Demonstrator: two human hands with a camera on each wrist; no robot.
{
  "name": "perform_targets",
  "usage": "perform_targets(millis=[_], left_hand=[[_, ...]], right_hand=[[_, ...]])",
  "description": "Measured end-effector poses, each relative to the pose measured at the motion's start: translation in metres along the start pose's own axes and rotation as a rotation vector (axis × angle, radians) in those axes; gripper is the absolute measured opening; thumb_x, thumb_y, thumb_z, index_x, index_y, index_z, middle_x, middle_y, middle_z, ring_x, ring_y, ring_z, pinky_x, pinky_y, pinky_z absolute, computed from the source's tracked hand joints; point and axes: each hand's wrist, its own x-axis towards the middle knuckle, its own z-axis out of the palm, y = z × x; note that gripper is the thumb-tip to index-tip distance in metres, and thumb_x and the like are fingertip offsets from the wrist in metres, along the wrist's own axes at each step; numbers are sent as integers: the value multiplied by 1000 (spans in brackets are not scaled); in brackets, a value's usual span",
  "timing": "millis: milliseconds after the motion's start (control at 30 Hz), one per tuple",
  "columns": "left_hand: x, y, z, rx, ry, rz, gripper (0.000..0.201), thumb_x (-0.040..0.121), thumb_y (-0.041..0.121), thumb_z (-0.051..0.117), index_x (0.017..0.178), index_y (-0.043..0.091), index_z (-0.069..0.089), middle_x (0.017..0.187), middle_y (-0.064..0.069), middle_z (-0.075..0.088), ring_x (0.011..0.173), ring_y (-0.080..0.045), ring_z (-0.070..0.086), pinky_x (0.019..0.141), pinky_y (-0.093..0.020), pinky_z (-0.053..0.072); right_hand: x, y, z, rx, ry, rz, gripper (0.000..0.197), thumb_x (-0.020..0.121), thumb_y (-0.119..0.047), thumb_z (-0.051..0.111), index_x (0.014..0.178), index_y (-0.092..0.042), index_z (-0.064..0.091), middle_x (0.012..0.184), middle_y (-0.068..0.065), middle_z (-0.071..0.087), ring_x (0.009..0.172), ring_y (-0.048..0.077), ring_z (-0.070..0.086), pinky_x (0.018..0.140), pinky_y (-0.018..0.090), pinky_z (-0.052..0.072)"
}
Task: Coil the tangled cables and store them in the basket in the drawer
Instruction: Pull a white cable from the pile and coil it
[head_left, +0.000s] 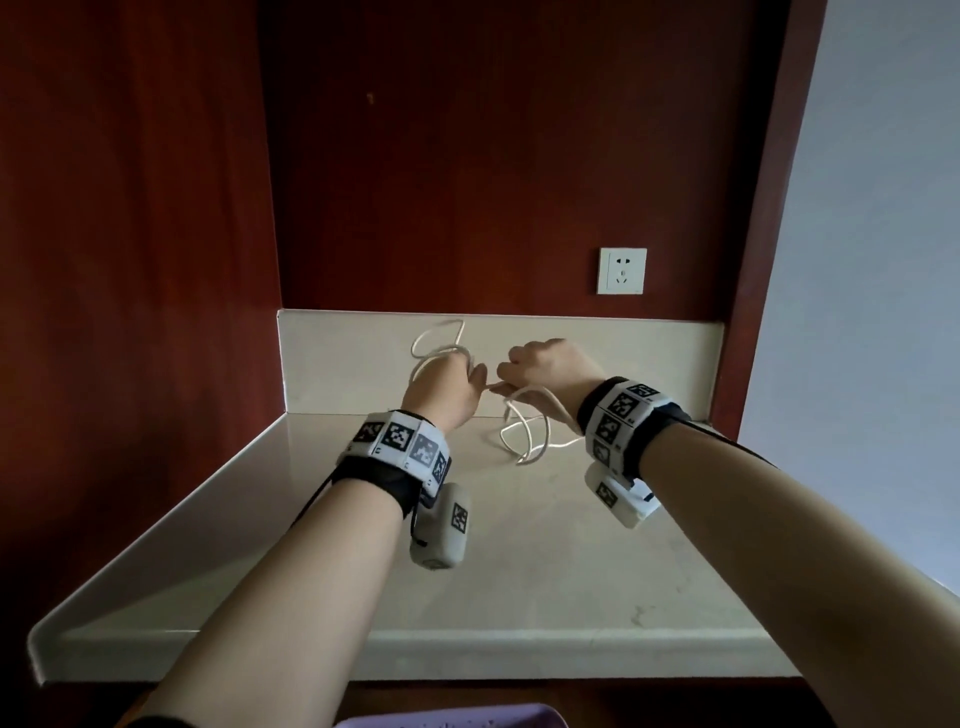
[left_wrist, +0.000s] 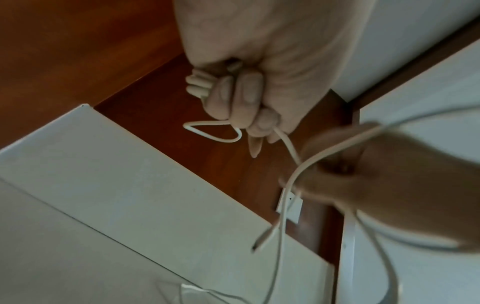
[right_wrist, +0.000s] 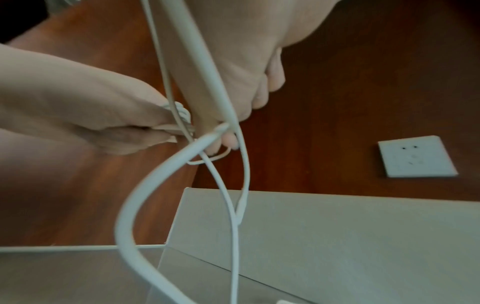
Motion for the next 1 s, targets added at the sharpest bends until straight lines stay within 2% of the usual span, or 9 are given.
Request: perform_targets(millis=[133,333,433,533,633,767,833,900,1000], left_hand=[[4,6,-7,-1,168,-22,23,99,21,43,84,5,52,88,-8,53,84,-24,54,70,-29,39],[21,-24,-45,-227,414,-367,26,97,17,45,102,-5,58,114,-25,61,107,-38,56,85,-36,40],[20,-28,-44,-228,363,-425,23,96,15,43,94,-4,58,108,-26,62,101,-39,58,80,-38,41],[11,-19,-25,-184,321,-443,25,96,16,44,98,-4,59,106,-21,63,101,-37,59,80,-37,42],[2,-23,-6,-33,4,-449,16,92,10,48,93,1,62,98,-13,69,94,-32,64,72,-33,45],[-8,-27,1,-26,-297,-428,11,91,6,44,83,5,51,68,-11,61,58,-24,59,50,-24,40],[-6,-22,-2,-214,-179,-455,20,92,9,43,72,7,45,54,-7,49,44,-21,45,41,-22,32],[-1,-15,-8,-435,32,-485,24,94,12,44,70,9,43,57,-6,45,46,-20,42,40,-22,34],[5,1,-20,-697,303,-406,16,96,17,45,88,6,54,73,-9,56,51,-19,45,38,-20,36]], right_hand=[[-21,18,-3,12,-341,319,29,98,-34,41,96,-15,62,95,7,66,90,27,63,72,30,43],[-101,58,14,8,-675,837,29,94,-33,48,110,-13,63,108,5,64,102,25,62,72,27,42],[-122,70,17,106,-570,1162,31,90,-30,57,107,-5,64,96,10,62,94,29,63,75,31,50],[-114,73,17,402,-408,1427,39,84,-16,66,118,1,57,114,16,61,107,32,60,76,31,52],[-96,78,6,758,-18,1560,36,90,-3,53,125,5,52,127,20,56,116,34,55,84,33,50],[-57,75,-8,462,195,1324,29,90,4,40,112,3,59,114,25,59,107,38,56,78,35,42],[-31,66,-14,404,323,953,32,83,12,38,103,2,62,111,24,60,105,37,57,77,33,41],[-6,57,-16,367,352,559,32,83,13,43,102,3,66,122,22,58,118,35,52,97,37,41],[22,42,-25,561,231,427,22,90,2,52,102,-3,70,109,17,64,106,31,59,94,32,43]])
